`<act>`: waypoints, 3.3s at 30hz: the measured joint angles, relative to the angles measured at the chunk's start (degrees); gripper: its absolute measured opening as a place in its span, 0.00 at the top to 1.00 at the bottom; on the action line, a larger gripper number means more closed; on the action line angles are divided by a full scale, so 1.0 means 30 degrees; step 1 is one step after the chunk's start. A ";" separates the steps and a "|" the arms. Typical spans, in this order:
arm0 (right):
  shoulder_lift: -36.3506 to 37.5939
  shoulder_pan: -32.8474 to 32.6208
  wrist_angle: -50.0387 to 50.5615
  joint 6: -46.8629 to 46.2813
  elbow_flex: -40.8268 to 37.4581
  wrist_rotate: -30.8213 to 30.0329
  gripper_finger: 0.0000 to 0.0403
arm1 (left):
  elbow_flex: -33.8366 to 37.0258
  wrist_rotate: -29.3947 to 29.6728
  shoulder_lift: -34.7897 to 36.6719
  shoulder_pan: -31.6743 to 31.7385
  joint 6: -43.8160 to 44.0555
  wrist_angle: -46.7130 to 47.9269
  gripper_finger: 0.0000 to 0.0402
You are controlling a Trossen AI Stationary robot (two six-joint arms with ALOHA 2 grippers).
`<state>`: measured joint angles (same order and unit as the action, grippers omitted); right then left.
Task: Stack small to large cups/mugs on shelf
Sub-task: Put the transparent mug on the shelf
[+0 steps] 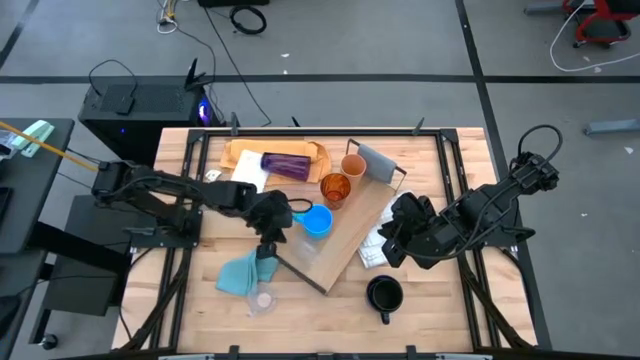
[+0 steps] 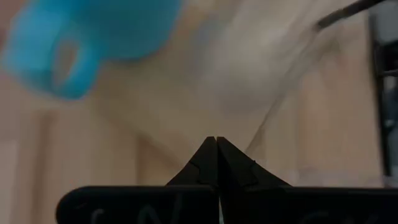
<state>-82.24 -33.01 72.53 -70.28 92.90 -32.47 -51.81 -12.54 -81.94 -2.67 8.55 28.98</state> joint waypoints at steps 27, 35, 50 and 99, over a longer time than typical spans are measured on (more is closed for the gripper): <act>-0.0007 -0.0058 -0.0015 0.1005 0.0000 0.0488 0.78 | 0.0058 0.1487 0.3222 0.0654 -0.0333 -0.0516 1.00; -0.0007 -0.0058 -0.0651 0.2196 0.0000 0.0493 0.78 | -0.0116 0.1191 0.4446 0.0061 0.0439 -0.1438 1.00; -0.0223 -0.0184 -0.5617 0.5379 -0.2592 0.2421 0.78 | -0.9190 0.2902 0.4558 -0.1723 -0.2498 -0.1993 1.00; -0.5925 0.4198 -1.6255 1.5350 -0.6462 0.8901 0.65 | -1.2502 0.4235 0.4747 -0.3259 -0.2280 -0.4124 0.98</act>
<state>-100.01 -20.42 23.77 -24.23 73.52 -5.76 -89.32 0.16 -67.70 -12.45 1.71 16.61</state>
